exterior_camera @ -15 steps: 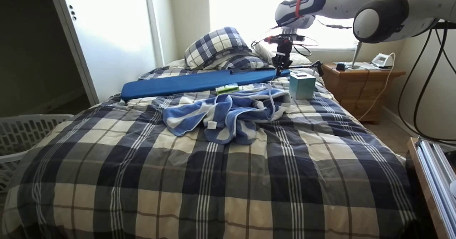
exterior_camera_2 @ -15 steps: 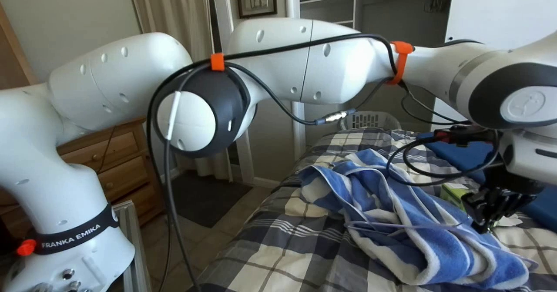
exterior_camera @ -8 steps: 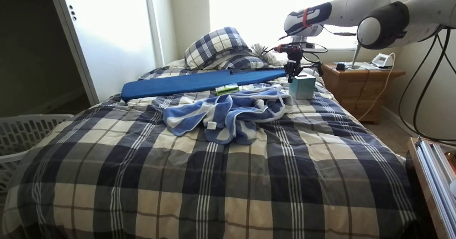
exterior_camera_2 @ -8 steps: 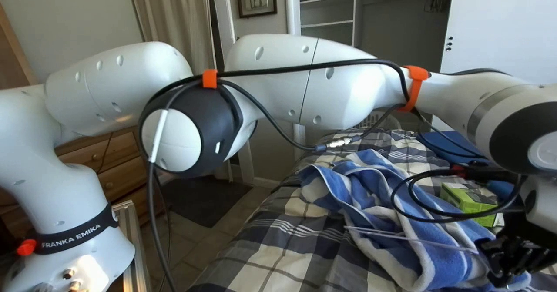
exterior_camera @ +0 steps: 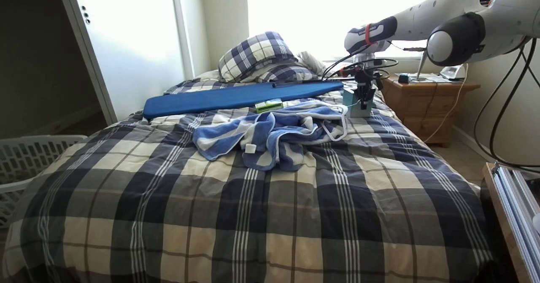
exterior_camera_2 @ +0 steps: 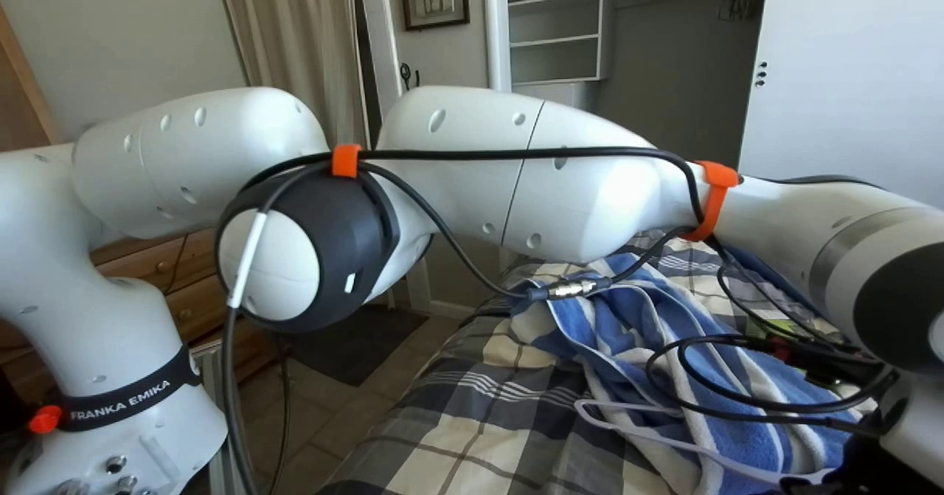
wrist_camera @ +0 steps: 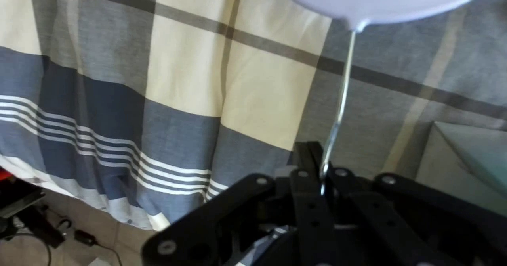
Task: Lift the hanger, then put it on the bed
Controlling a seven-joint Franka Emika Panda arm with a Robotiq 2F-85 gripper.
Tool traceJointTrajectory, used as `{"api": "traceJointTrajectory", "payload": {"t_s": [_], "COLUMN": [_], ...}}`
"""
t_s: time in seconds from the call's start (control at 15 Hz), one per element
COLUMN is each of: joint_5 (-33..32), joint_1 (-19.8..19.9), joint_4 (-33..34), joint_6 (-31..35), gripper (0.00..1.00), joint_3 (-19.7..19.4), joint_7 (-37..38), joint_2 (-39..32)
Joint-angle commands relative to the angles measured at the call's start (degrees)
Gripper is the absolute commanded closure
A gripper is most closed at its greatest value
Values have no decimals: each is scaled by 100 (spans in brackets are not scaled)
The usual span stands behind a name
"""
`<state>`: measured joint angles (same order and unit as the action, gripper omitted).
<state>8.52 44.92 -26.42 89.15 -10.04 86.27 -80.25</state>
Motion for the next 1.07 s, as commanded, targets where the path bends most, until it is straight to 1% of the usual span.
{"api": "traceJointTrajectory", "payload": {"t_s": [0.0, 0.07, 0.13, 0.2, 0.27, 0.33, 0.4, 0.47, 0.53, 0.67, 0.73, 0.87, 0.93, 1.0], "joint_5": [-105, -38, -38, -41, 98, 79, 65, -26, -40, -108, -23, -22, 28, 47], "joint_1": [68, 95, 100, 103, 173, 173, 189, 162, 157, 155, 192, 158, 146, 118], "joint_4": [169, 209, 209, 219, 207, 182, 175, 180, 44, 66, 70, 74, 75, 74], "joint_6": [-700, -780, -930, -1054, -1218, -1321, -1265, -977, -720, -226, 54, 601, 884, 1171], "gripper": [99, 92, 71, 68, 66, 60, 53, 46, 40, 26, 19, 5, 0, 0], "joint_3": [38, 89, 92, 88, 196, 178, 173, 78, 58, 12, 84, 94, 147, 176], "joint_7": [324, 405, 465, 534, 627, 707, 797, 974, 1119, 1266, 1371, 1627, 1763, 1921], "joint_2": [-123, -154, -151, -146, -109, -69, -22, 11, 136, 211, 227, 240, 232, 213]}}
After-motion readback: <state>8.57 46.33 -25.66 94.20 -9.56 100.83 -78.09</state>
